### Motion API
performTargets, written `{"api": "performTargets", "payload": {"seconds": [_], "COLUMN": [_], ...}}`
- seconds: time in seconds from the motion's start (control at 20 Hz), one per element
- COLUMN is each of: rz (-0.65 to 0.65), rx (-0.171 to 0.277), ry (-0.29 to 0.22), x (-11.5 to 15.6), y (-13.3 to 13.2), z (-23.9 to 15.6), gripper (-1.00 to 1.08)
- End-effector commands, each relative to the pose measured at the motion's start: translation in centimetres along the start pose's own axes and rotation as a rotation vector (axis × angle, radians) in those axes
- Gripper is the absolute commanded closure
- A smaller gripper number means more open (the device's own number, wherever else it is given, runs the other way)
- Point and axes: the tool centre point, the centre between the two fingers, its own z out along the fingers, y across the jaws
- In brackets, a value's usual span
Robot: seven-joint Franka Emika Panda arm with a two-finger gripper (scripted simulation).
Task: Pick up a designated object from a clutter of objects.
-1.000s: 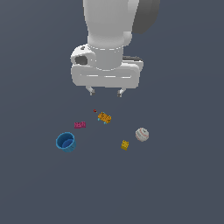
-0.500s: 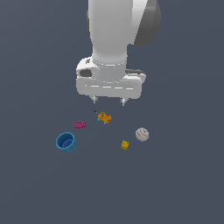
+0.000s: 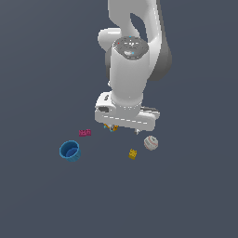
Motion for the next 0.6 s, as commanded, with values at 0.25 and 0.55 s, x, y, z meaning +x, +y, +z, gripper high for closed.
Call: {"api": "performTargets", "payload": {"seconds": [0.25, 0.55], "rz": [0.117, 0.179], "rx": [0.008, 0.011], "ry": [-0.013, -0.021], "x": [0.6, 0.4], "y": [-3.2, -4.7], "z": [8.2, 12.6], "gripper": [-0.92, -0.92]}}
